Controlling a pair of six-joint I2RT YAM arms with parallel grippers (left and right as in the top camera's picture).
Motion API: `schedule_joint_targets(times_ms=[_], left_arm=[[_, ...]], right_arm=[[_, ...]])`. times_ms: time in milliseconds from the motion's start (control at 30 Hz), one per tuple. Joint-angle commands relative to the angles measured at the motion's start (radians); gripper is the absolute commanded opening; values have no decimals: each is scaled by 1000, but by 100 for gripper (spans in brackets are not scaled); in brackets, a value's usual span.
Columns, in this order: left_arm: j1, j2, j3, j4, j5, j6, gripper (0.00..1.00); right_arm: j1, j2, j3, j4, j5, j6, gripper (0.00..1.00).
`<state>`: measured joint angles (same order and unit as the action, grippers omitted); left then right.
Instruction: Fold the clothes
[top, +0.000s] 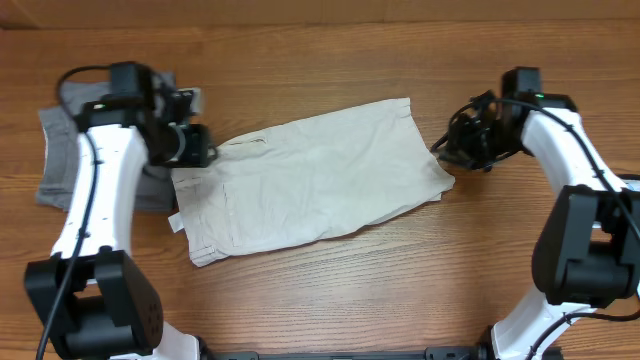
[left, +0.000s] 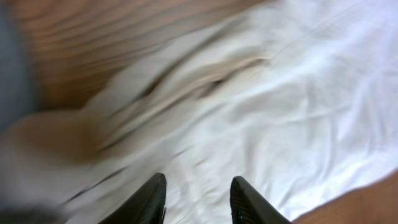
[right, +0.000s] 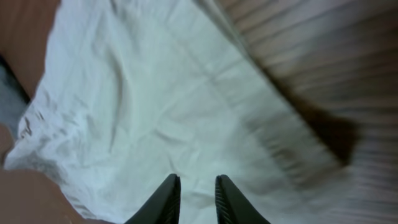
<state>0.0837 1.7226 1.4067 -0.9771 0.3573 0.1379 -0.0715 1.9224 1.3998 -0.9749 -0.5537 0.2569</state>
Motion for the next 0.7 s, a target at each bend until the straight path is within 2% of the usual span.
schedule_joint_targets(times_ms=[0,100,233,333,500,567,667], left_arm=[[-78,24,-90,96,-4,48,29],[-100,60,-160,218,-116,26,20],[-70,132,-194,315,-369,-68,14],[-20,156,-194,340,-387,-74,15],[55,148,-156,317,-380,-74,28],[74,141,-116,271,-378,-74,38],[87,126,-38,182,-353,-71,42]], right_arm=[[83,1,-27,2,10,-20,20],[143,12,-64,25,96,19,20],[172,27,-132,84,255,114,20],[159,39,-209,156,280,142,20],[111,51,-318,237,283,167,15],[82,51,-326,216,285,167,7],[35,46,-314,160,298,168,4]])
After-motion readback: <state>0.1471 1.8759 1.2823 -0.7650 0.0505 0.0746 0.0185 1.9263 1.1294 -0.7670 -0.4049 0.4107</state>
